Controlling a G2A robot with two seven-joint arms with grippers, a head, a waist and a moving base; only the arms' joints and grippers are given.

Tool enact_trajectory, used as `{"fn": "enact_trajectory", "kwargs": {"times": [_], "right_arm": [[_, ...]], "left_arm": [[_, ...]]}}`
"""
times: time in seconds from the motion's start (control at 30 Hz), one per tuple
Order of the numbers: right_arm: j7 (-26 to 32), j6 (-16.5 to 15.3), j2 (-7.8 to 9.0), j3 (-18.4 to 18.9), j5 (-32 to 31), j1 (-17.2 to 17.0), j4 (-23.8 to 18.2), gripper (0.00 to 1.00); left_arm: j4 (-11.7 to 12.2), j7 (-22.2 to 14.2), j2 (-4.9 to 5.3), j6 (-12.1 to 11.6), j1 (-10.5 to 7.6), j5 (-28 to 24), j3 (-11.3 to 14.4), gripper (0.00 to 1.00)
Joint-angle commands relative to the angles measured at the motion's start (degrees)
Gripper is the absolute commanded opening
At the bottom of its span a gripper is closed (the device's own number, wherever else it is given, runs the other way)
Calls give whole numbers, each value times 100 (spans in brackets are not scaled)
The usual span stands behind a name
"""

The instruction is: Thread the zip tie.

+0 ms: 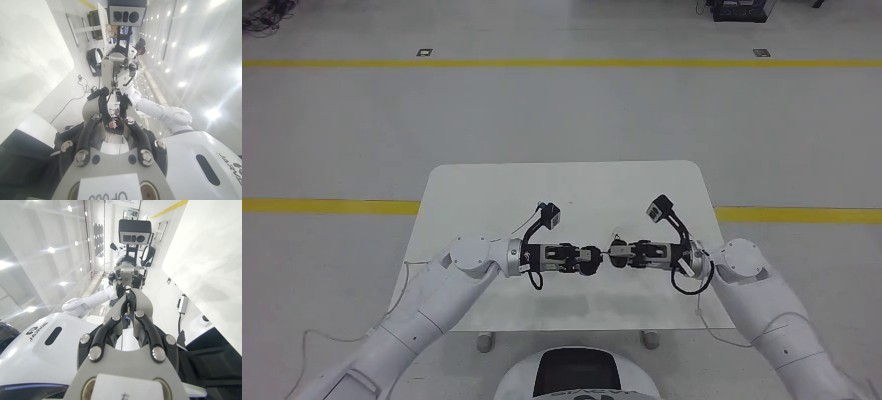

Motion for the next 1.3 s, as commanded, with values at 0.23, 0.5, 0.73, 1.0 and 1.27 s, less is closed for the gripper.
{"fn": "enact_trajectory", "kwargs": {"times": [0.23,0.5,0.73,1.0,1.27], "right_arm": [[3,116,-8,-123,-123,79,5,0],[-11,99,-10,-155,-104,106,-6,0],[10,89,-7,-183,-104,103,-4,0],[23,64,-5,-214,-95,112,1,0],[44,37,-7,-254,-72,118,12,0]], "left_arm": [[23,7,1,14,-29,-18,43,4],[47,7,8,16,-44,-25,64,6],[70,11,16,10,-52,-49,68,9],[87,24,20,0,-55,-74,88,9],[100,66,18,-3,-64,-81,122,9]]}}
